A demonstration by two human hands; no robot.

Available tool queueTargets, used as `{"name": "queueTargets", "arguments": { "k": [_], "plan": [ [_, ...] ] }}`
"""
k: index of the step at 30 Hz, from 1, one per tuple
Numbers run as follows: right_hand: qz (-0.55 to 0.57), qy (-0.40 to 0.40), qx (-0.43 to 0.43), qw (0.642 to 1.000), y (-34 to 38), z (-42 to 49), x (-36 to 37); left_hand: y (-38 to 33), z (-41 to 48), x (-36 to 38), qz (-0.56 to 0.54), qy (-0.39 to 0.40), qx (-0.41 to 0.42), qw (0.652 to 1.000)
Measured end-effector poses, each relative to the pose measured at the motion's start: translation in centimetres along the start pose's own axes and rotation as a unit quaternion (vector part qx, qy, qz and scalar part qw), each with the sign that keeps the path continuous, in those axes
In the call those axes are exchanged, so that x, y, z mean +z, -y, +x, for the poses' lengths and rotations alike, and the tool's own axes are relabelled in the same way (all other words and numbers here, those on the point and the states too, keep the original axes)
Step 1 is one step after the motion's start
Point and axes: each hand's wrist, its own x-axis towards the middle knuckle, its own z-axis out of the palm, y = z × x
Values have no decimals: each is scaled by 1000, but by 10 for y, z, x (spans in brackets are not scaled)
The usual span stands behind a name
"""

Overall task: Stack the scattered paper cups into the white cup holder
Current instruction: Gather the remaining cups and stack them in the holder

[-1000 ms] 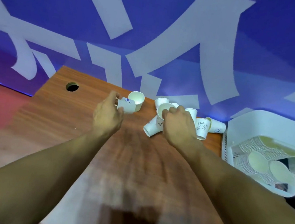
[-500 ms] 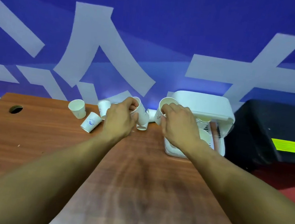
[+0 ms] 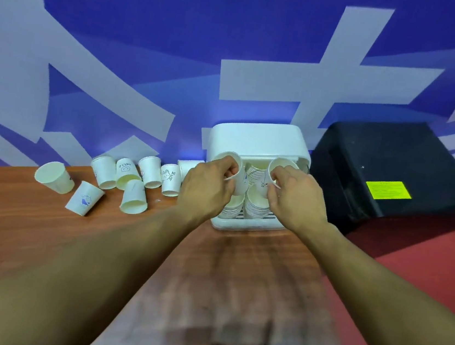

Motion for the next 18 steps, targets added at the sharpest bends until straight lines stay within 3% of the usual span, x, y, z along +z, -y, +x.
{"name": "queueTargets", "arguments": {
  "k": [12,18],
  "plan": [
    [33,70,1,997,-10,2,45,17,4,25,45,53,-22,997],
    [42,150,0,988,-14,7,56,23,12,37,46,77,-33,995]
  ]
}}
